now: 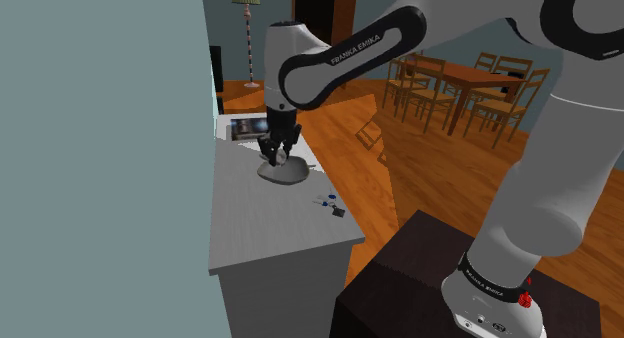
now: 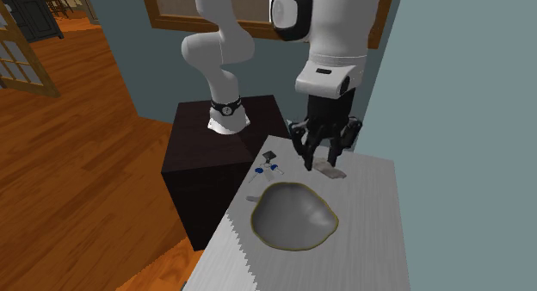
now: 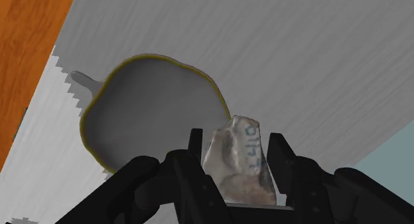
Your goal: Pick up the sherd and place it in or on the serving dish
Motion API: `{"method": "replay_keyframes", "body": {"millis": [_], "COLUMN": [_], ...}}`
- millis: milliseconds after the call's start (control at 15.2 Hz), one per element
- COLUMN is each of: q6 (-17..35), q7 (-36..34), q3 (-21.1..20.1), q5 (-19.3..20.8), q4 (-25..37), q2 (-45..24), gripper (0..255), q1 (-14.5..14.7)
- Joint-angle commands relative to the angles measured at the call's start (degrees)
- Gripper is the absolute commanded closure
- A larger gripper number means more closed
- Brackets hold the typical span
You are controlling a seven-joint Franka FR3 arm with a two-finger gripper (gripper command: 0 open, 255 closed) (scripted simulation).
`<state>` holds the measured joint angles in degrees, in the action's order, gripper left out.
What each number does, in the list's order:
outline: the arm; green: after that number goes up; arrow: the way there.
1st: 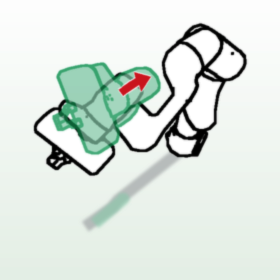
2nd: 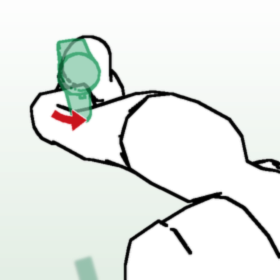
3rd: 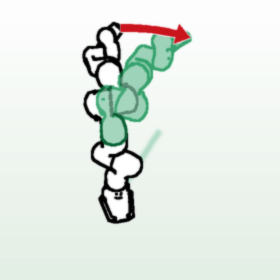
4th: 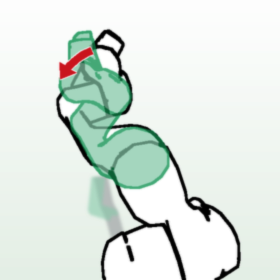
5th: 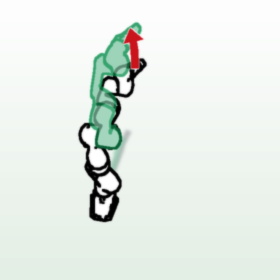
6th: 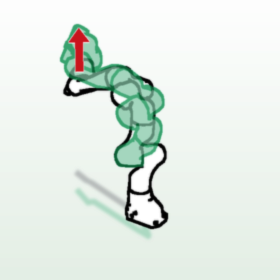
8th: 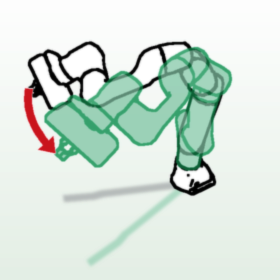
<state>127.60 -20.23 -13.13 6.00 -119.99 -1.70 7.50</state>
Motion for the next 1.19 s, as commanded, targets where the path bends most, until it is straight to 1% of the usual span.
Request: {"method": "replay_keyframes", "body": {"millis": [0,330,1122], "q6": [0.12,-0.07,8.48], "q7": [3.34,9.55,8.08], "q3": [1.44,4.18,4.42], "q5": [-0.38,-0.95,0.68], "q4": [0.44,3.12,-1.12], "q2": [-0.31,-2.4,-6.82], "gripper": [255,255,255], "q1": [-1.56,-4.65,-4.53]}}
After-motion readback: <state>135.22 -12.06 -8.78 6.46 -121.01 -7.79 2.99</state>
